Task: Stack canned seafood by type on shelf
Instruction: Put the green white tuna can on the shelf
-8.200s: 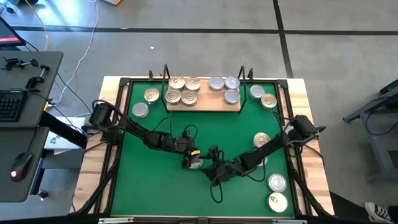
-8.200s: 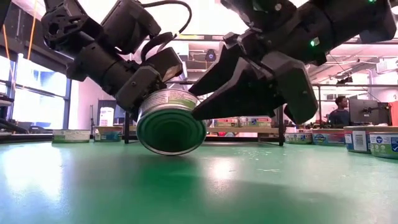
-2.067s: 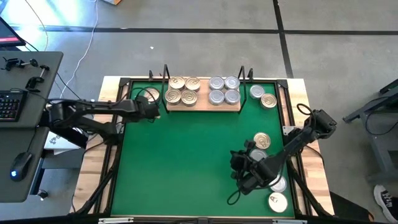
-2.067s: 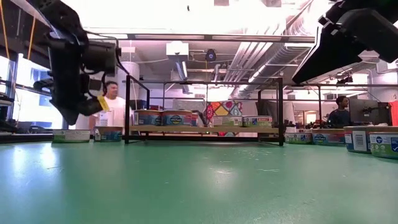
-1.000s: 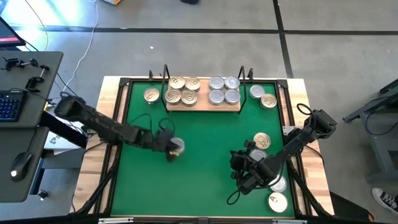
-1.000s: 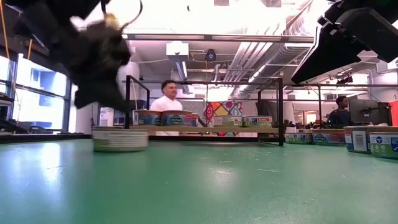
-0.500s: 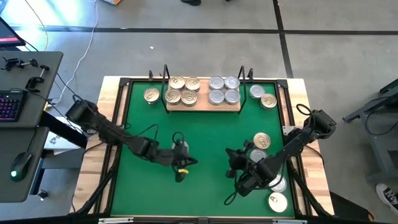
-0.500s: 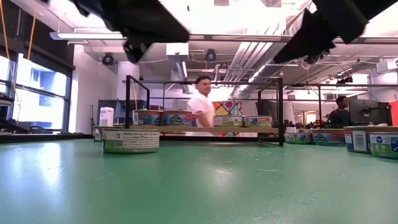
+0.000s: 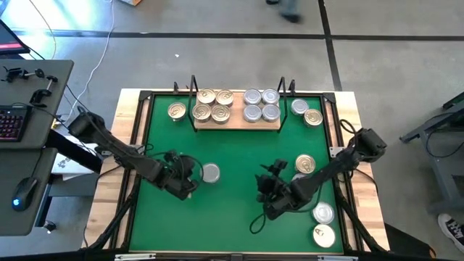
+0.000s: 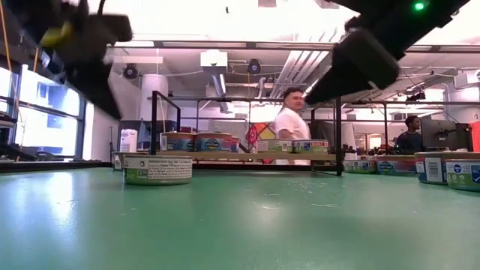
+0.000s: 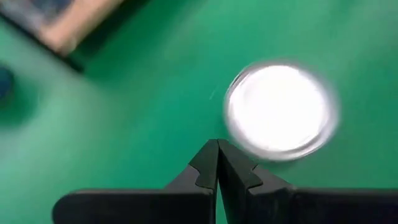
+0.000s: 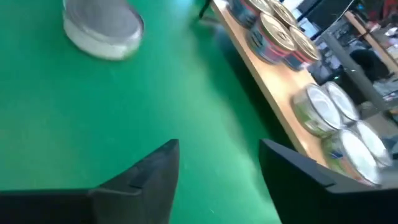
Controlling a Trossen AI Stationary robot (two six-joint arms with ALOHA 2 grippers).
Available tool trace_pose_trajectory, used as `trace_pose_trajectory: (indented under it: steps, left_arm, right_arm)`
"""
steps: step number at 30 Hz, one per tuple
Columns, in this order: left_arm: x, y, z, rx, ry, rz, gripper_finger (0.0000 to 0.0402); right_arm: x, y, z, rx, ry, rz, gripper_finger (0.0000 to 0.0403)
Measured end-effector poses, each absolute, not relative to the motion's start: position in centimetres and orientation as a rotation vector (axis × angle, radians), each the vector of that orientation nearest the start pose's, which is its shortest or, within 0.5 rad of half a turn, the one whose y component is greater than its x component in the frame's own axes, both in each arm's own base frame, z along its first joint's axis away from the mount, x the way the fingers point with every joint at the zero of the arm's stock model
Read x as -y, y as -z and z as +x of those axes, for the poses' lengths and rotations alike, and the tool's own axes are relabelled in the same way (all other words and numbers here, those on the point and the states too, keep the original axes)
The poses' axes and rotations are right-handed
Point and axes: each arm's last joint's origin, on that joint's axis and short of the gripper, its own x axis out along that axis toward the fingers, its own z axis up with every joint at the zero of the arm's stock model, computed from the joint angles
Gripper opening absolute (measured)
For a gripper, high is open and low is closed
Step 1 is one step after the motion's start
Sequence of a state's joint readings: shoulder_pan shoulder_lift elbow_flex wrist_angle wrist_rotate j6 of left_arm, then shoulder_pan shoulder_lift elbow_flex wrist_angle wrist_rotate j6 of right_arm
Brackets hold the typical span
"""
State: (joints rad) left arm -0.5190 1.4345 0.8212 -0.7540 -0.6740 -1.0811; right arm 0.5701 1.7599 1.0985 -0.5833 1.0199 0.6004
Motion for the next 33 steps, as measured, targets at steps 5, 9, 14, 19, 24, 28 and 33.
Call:
trace_pose_trajectory:
  steps: [5,9,14,19,24,28,33]
  left_arm:
    - [9.4,-14.2,20.2,-0.856,-0.649,-0.300,0.0000]
    - [9.0,-12.1,20.6,-0.711,-0.519,-0.374,0.0000]
    - [8.8,-10.7,21.5,-0.592,-0.401,-0.415,0.0000]
    - [9.2,-9.8,23.4,-0.562,-0.346,-0.390,0.0000]
    - [9.7,-8.4,25.9,-0.597,-0.316,-0.332,0.0000]
    - [10.2,-7.9,27.6,-0.602,-0.317,-0.286,0.0000]
    - [10.4,-8.2,28.7,-0.596,-0.307,-0.244,0.0000]
  right_arm:
    - [-15.4,-17.8,28.7,-0.820,0.493,-0.448,0.0226]
    - [-14.2,-16.2,30.6,-0.792,0.235,-0.391,0.0226]
    - [-11.7,-14.9,32.4,-0.564,0.009,-0.289,0.0227]
    - [-9.1,-13.7,33.2,-0.529,0.007,-0.171,0.0236]
    - [-7.3,-10.9,33.7,-0.655,-0.020,-0.032,0.0282]
    - [-6.6,-8.7,34.1,-0.680,0.008,0.019,0.0316]
    - [-6.4,-7.4,34.6,-0.630,0.061,0.032,0.0323]
